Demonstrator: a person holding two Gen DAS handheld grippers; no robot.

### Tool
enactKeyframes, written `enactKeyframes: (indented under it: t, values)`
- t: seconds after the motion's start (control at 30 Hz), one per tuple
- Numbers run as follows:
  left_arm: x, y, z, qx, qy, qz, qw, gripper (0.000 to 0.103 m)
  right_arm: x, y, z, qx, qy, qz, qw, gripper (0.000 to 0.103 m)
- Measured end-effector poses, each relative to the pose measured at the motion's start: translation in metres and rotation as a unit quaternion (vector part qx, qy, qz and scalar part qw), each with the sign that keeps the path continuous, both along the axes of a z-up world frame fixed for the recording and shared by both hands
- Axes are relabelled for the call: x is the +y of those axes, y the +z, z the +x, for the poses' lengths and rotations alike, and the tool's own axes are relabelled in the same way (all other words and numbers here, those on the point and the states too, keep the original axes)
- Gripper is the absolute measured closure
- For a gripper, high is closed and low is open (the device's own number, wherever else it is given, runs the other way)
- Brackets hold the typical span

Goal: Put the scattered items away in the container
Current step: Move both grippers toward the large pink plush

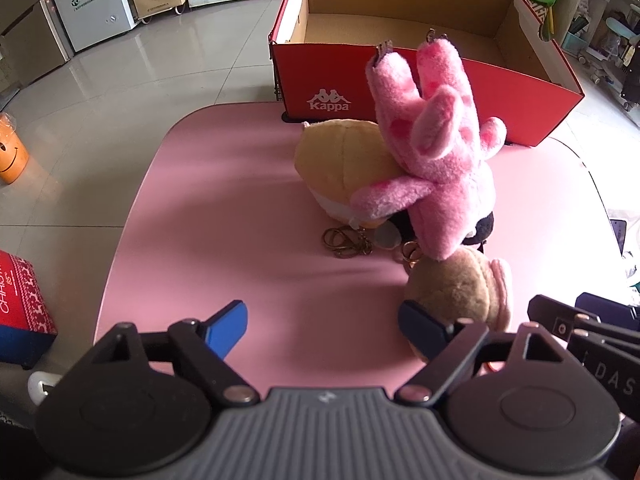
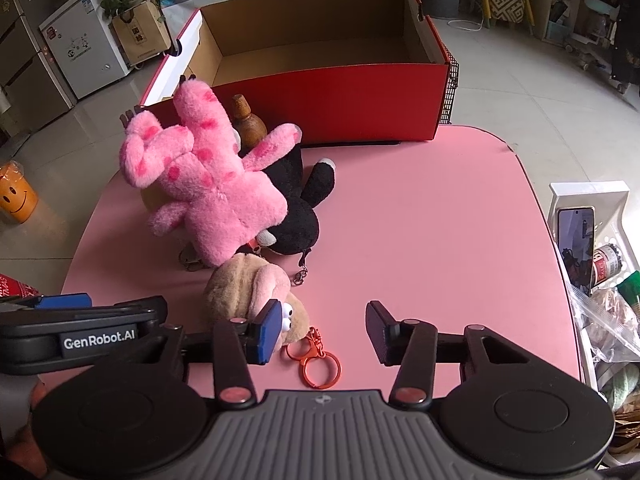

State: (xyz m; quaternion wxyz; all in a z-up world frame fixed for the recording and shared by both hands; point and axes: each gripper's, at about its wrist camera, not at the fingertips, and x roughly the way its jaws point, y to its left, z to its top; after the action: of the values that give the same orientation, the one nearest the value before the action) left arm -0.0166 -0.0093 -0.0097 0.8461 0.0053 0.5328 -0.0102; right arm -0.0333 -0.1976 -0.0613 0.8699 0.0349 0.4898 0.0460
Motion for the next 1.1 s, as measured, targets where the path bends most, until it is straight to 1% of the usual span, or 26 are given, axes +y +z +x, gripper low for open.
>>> enactKeyframes:
  t: [0.03,0.07,0.13,0.2,0.23,0.3,0.37,0.47,0.5,0.63,0.67,0.7,0.73,0.77,0.8,0.87,0.93,1.0,1.1]
  values:
    - [-0.0001,-0.0005,0.0001,0.001,-0.001,0.000,1.0000,0.025,0.0002,0.0000,-0.0001,0.000,0.000,0.000,1.000,0.057]
    - [-0.0002,-0.0009,0.0001,0.002,-0.002,0.001,1.0000,0.029,0.0004,-0.0002,-0.0002,0.000,0.001,-0.001,1.000,0.057]
    - [-0.0004,-0.0020,0.0002,0.005,-0.004,0.000,1.0000,0.032,0.0007,-0.0005,-0.0002,0.000,0.001,-0.003,1.000,0.058]
    - [-0.0009,-0.0024,0.0000,0.006,-0.006,-0.001,1.0000,0.040,0.0008,-0.0006,-0.0003,0.000,0.002,-0.002,1.000,0.058]
    - [-0.0012,-0.0026,-0.0001,0.005,-0.008,0.000,1.0000,0.042,0.0009,-0.0007,-0.0004,0.001,0.002,-0.002,1.000,0.059]
    - [-0.0019,-0.0030,-0.0003,0.005,-0.011,0.001,0.9999,0.052,0.0011,-0.0008,-0.0005,0.001,0.003,-0.003,1.000,0.059]
    - [-0.0010,-0.0037,-0.0004,0.005,-0.011,-0.003,0.9999,0.056,0.0012,-0.0011,-0.0004,0.001,0.003,-0.003,1.000,0.059]
    - [-0.0009,-0.0042,-0.0006,0.004,-0.015,-0.007,0.9999,0.067,0.0012,-0.0013,-0.0001,0.001,0.002,-0.002,1.000,0.059]
    - [-0.0012,-0.0043,-0.0006,0.004,-0.016,-0.007,0.9998,0.070,0.0012,-0.0014,-0.0001,0.002,0.002,-0.002,1.000,0.059]
    - [-0.0019,-0.0040,-0.0006,0.004,-0.016,-0.006,0.9998,0.069,0.0024,-0.0014,0.0001,0.002,0.006,0.000,1.000,0.059]
    - [-0.0019,-0.0032,-0.0009,0.003,-0.015,-0.008,0.9998,0.064,0.0029,-0.0015,0.0001,0.002,0.007,0.000,1.000,0.059]
    - [-0.0019,-0.0024,-0.0011,0.001,-0.014,-0.009,0.9999,0.054,0.0031,-0.0014,0.0000,0.003,0.007,0.001,1.000,0.058]
    - [-0.0018,-0.0013,-0.0016,-0.003,-0.014,-0.008,0.9999,0.050,0.0031,-0.0014,0.0001,0.004,0.009,0.003,1.000,0.058]
    - [-0.0014,-0.0002,-0.0017,-0.006,-0.012,-0.006,0.9999,0.038,0.0031,-0.0014,0.0001,0.004,0.009,0.006,1.000,0.057]
    - [-0.0010,0.0008,-0.0019,-0.009,-0.009,-0.006,0.9999,0.022,0.0030,-0.0015,0.0002,0.005,0.009,0.008,1.000,0.056]
    - [0.0001,0.0036,-0.0024,-0.018,-0.005,-0.009,0.9998,0.008,0.0033,-0.0022,0.0005,0.008,0.007,0.004,1.000,0.050]
    - [0.0000,0.0046,-0.0020,-0.020,-0.005,-0.007,0.9998,0.006,0.0024,-0.0031,0.0012,0.010,0.001,-0.001,1.000,0.049]
    - [0.0000,0.0039,-0.0011,-0.018,-0.004,-0.007,0.9998,0.000,0.0009,-0.0042,0.0021,0.012,-0.006,-0.004,1.000,0.048]
    - [-0.0002,0.0037,-0.0010,-0.020,-0.003,-0.007,0.9998,0.000,-0.0017,-0.0047,0.0022,0.012,-0.013,-0.003,1.000,0.044]
